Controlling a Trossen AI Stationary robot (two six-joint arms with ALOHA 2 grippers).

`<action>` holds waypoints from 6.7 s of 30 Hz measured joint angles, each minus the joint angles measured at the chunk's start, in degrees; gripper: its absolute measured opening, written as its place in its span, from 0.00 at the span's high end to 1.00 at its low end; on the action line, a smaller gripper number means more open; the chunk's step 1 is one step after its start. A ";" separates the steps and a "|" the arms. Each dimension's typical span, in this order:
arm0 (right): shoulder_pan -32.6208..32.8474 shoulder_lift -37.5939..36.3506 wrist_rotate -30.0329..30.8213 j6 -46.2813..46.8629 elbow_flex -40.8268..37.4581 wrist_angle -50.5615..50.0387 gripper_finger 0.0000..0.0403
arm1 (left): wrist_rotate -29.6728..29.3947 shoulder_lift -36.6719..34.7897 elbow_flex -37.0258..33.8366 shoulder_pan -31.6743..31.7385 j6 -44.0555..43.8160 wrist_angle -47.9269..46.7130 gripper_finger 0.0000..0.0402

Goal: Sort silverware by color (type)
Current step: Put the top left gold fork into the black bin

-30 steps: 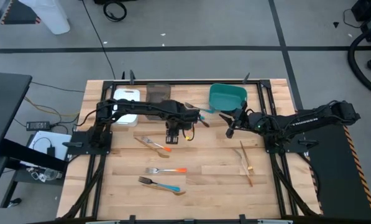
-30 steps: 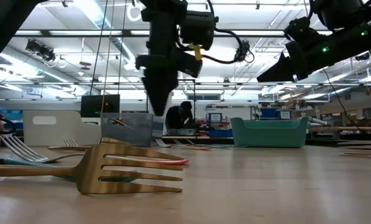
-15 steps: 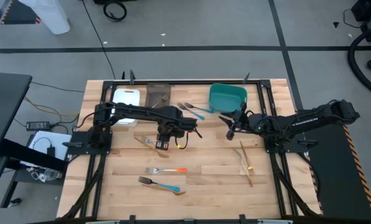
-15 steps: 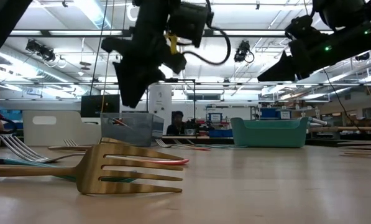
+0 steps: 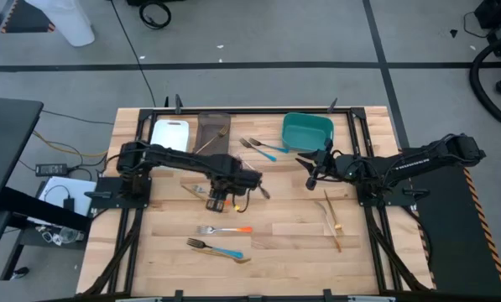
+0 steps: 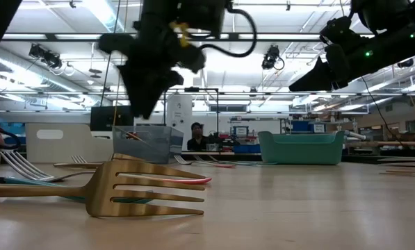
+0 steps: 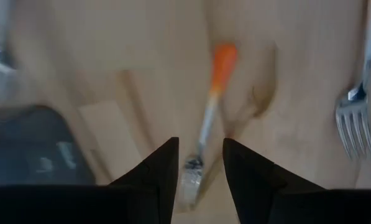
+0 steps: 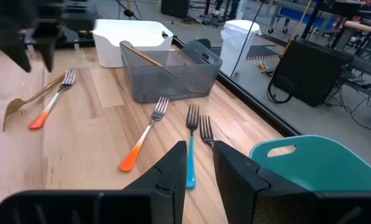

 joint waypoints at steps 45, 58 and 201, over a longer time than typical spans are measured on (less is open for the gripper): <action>-0.01 0.00 -0.02 1.75 0.00 -0.31 0.78 | -1.73 -14.58 -35.33 -5.52 -8.86 28.14 0.80; -0.01 0.00 -0.02 2.16 0.00 -0.03 0.78 | -0.95 -16.66 -35.36 -5.59 -6.54 27.87 0.81; 0.00 0.00 -0.02 1.47 -0.02 0.36 0.78 | 4.73 -5.53 2.24 31.77 -4.96 5.54 0.61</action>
